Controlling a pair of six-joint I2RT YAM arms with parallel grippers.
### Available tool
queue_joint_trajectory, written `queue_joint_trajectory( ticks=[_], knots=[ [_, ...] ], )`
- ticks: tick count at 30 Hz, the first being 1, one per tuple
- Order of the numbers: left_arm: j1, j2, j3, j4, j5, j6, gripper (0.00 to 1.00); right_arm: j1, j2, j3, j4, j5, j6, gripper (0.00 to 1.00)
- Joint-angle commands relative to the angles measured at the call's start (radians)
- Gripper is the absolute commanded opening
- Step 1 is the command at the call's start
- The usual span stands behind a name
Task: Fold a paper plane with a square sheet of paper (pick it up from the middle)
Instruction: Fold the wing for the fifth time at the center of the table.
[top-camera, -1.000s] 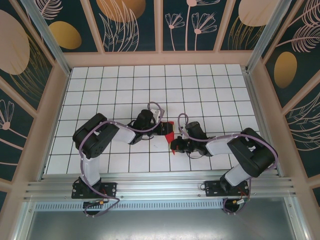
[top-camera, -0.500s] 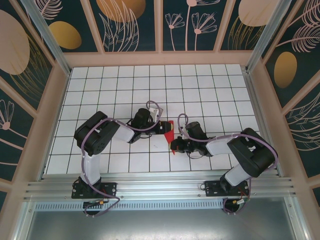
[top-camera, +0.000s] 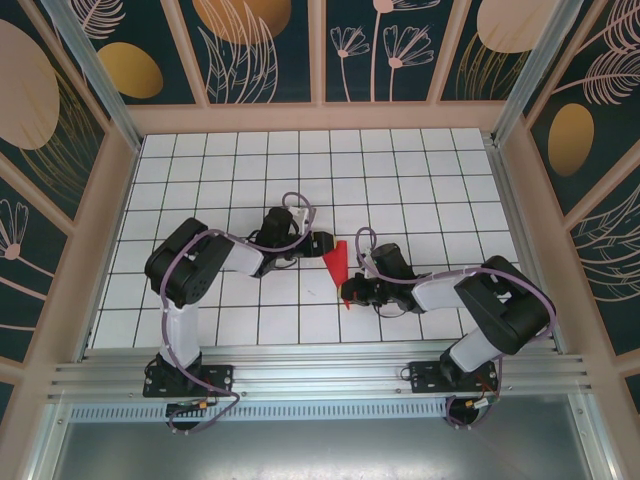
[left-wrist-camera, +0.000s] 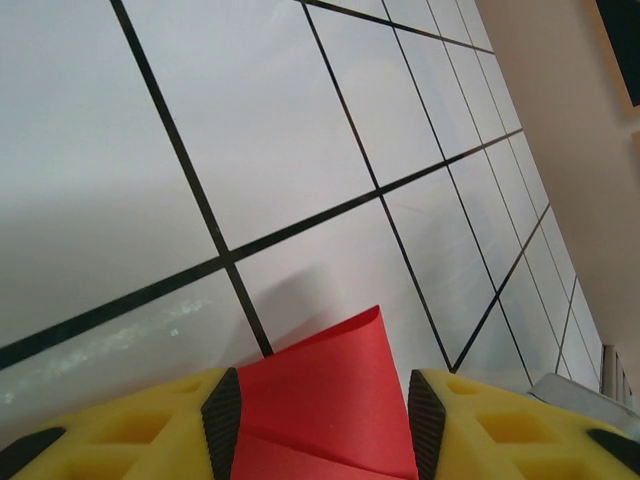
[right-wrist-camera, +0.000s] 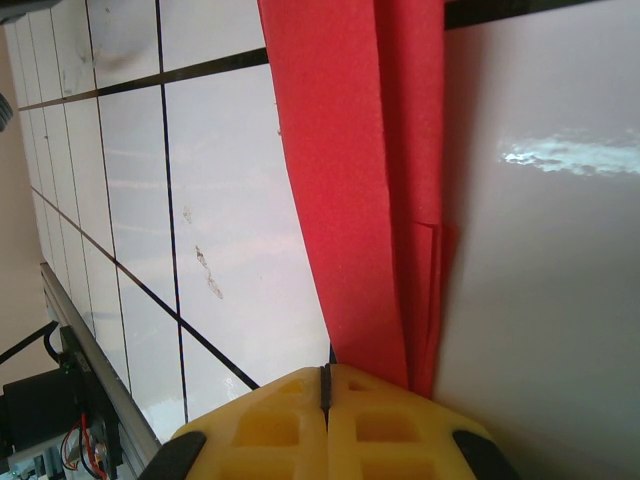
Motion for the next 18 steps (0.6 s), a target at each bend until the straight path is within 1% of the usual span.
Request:
queue_joint_trajectory(
  ticks=[1,8,12,16,18],
  knots=[
    [0.03,0.017,0.024,-0.097,-0.061,0.046,0.5,0.004,0.063,-0.071,-0.235,0.05,-0.027,0.0],
    [0.043,-0.101,0.061,-0.21,-0.087,0.076,0.5,0.004,0.064,-0.051,-0.234,0.051,-0.023,0.0],
    [0.043,-0.2,0.047,-0.238,-0.112,0.038,0.51,0.004,0.066,-0.034,-0.241,0.055,-0.03,0.0],
    [0.041,-0.289,-0.041,-0.145,-0.064,-0.053,0.5,0.004,0.065,-0.019,-0.243,0.05,-0.035,0.0],
    [0.029,-0.321,-0.097,-0.052,-0.012,-0.121,0.49,0.004,0.063,-0.017,-0.233,0.044,-0.038,0.0]
  ],
)
